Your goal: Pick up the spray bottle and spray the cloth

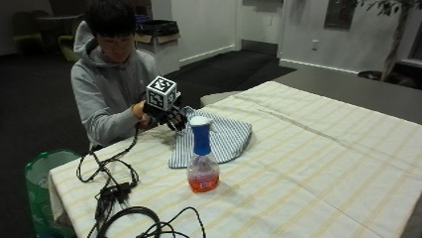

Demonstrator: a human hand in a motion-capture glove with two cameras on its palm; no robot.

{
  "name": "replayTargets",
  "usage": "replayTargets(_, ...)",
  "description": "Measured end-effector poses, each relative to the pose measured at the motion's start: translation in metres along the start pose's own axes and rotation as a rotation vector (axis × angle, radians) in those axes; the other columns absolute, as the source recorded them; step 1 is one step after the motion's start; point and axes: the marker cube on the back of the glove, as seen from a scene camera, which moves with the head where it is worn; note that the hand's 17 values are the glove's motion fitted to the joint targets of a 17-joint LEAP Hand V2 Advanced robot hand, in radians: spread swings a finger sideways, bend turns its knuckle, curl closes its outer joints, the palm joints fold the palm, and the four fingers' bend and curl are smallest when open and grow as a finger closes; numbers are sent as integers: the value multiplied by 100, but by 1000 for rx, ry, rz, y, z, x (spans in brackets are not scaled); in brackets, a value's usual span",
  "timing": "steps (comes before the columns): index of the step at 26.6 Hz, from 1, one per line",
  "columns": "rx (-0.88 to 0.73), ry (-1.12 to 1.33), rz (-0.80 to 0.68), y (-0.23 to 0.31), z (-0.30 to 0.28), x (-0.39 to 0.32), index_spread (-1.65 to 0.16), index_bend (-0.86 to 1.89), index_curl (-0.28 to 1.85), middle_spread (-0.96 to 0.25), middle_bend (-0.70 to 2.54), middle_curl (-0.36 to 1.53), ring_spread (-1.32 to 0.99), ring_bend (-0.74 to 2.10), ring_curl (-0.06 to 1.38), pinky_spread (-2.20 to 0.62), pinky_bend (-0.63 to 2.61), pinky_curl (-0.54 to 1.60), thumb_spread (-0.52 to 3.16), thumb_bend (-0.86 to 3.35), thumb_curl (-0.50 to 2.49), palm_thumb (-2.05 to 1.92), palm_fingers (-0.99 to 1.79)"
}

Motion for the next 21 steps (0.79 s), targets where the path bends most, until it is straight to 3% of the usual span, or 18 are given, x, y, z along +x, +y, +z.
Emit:
replayTargets(9,-5,-6,4,2,4,-5,-23,18,21,-4,35,21,0,32,20,12,30,18,84,35,18,56,76)
replayTargets(21,36,10,-4,4,-2,-4,-27,15,27,-4,32,28,0,29,25,15,27,24,109,29,25,59,75)
